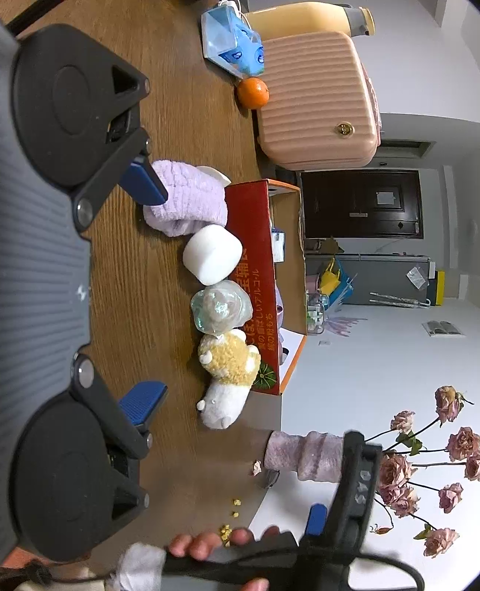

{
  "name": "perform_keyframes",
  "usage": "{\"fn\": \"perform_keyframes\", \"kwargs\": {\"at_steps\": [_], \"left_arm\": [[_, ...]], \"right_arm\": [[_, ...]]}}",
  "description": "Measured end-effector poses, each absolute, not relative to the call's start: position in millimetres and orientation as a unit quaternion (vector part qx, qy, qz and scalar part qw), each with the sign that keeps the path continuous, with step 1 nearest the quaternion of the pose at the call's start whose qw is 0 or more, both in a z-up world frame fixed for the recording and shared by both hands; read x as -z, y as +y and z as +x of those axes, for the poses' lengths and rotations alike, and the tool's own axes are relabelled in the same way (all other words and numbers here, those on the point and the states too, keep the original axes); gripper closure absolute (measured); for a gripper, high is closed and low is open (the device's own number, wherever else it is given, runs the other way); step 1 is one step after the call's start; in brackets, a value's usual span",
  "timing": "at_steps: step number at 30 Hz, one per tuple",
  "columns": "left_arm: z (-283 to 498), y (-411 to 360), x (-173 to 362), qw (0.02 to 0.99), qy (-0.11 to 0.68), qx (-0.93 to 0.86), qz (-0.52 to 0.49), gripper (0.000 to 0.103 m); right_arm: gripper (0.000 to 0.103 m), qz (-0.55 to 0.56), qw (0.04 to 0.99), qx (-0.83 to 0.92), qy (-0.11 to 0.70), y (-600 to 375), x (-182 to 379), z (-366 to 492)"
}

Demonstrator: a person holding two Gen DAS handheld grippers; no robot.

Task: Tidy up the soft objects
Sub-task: 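Move both tools back toward the remaining soft items on the table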

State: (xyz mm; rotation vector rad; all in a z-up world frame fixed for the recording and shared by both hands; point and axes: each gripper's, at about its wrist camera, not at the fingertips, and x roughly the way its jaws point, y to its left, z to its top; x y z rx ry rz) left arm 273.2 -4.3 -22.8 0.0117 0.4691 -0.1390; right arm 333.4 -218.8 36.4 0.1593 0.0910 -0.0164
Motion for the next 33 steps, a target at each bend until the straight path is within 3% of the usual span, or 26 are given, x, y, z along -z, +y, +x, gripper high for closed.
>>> {"fn": "perform_keyframes", "kwargs": {"at_steps": [8,17,33], "left_arm": [[274.8,-2.3,23.6,0.969,0.237,0.064,0.003,0.000],[258.9,-0.9,19.5,0.971,0.235,0.054,-0.001,0.000],[177.9,4.0,8.6,0.973,0.228,0.031,-0.012,0.000]], "right_arm": [[0.000,0.069,0.993,-0.031,0.093,-230.5,-62.6,310.6],[0.000,0.001,0.987,-0.039,0.154,-226.6,-39.6,256.1],[0.000,-0.020,0.981,-0.056,0.184,-223.4,-16.8,164.8]]}}
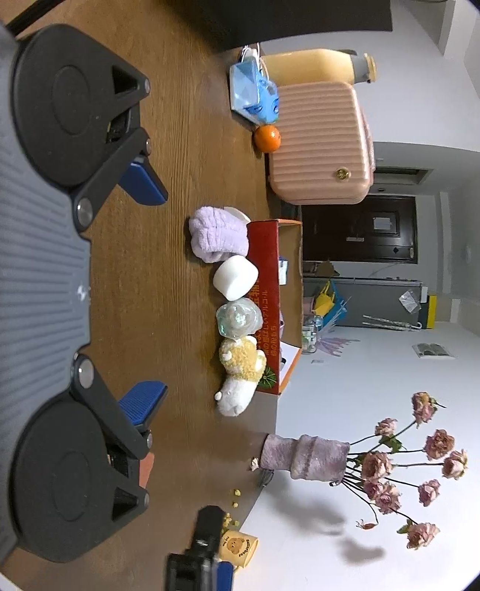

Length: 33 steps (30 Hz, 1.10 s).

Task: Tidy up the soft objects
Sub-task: 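Move both tools back toward the remaining soft items on the table, then lower the right tool onto the red scouring sponge and close on it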

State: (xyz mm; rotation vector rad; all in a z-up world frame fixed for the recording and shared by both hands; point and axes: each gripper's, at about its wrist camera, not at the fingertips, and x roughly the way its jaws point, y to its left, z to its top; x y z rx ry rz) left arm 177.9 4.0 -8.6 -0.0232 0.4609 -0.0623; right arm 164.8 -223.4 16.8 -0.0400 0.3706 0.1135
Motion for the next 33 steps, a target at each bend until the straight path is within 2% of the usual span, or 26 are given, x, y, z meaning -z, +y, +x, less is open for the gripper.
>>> {"fn": "perform_keyframes", "kwargs": {"at_steps": [17,33], "left_arm": [[86.6,4.2,-10.0,0.979,0.202,0.009,-0.014,0.000],[92.0,14.2,11.2,0.972,0.236,0.005,-0.018,0.000]], "right_arm": [[0.000,-0.029,0.977,-0.082,0.192,-212.7,-10.8,82.7],[0.000,-0.042,0.965,-0.091,0.243,-192.9,20.2,99.2]]}}
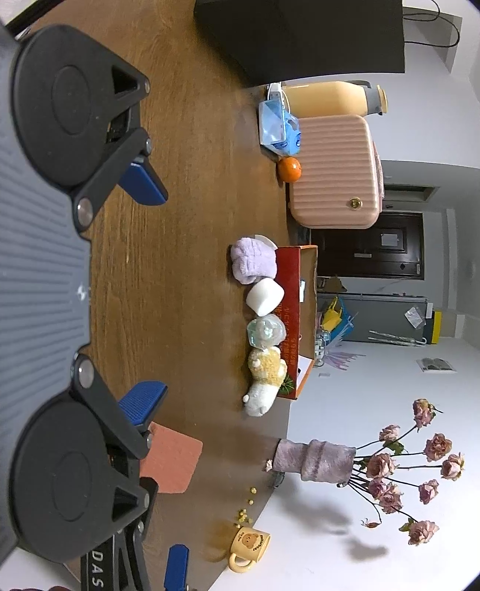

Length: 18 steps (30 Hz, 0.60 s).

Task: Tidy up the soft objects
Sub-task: 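Lower the right tool onto the red scouring sponge and close on it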

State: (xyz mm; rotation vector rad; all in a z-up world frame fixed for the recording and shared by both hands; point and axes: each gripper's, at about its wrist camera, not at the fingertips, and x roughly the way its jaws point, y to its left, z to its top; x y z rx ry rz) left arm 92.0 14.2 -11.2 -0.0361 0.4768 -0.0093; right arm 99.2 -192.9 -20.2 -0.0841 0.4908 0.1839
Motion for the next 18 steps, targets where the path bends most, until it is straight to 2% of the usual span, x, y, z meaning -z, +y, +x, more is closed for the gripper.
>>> {"fn": "perform_keyframes", "kwargs": {"at_steps": [18], "left_arm": [[133.2,35.2,33.0,0.962,0.273,-0.001,-0.031,0.000]], "right_arm": [[0.000,-0.013,0.941,-0.067,0.332,-173.3,58.3,186.4]]}}
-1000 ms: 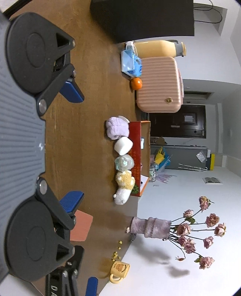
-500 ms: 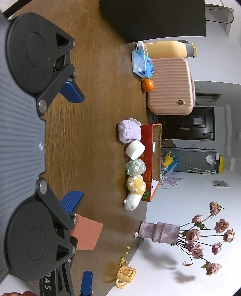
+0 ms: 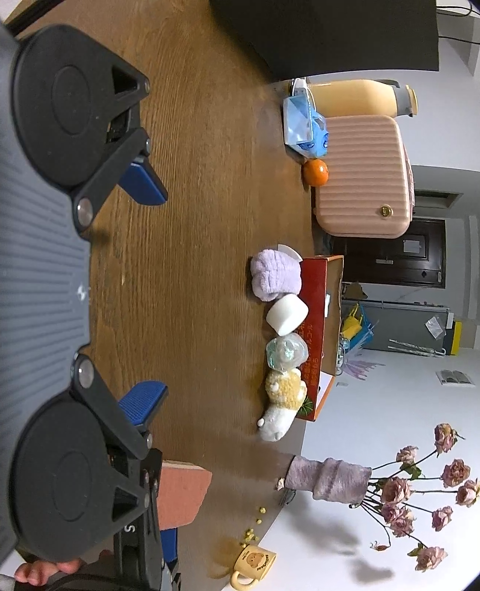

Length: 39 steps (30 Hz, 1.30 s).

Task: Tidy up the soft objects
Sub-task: 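Lower the right tool onto the red scouring sponge and close on it, then lift the red sponge with the right tool toward the box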

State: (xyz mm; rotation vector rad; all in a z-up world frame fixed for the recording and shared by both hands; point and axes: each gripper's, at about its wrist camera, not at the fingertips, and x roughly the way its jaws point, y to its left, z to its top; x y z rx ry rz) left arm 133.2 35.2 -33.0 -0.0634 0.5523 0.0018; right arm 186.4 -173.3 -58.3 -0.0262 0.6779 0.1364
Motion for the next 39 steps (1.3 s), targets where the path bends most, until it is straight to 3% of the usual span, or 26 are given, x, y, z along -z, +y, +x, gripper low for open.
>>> {"fn": "perform_keyframes", "kwargs": {"at_steps": [11,39], "left_arm": [[149.4,45.1,37.3,0.960,0.277,-0.001,-0.041,0.000],[220.2,43.5,14.3,0.961,0.276,-0.004,-0.023,0.000]], "right_arm": [[0.010,-0.017,0.944,-0.067,0.323,-173.8,59.7,201.3],[0.011,-0.035,0.961,-0.076,0.263,-178.1,15.8,265.0]]}}
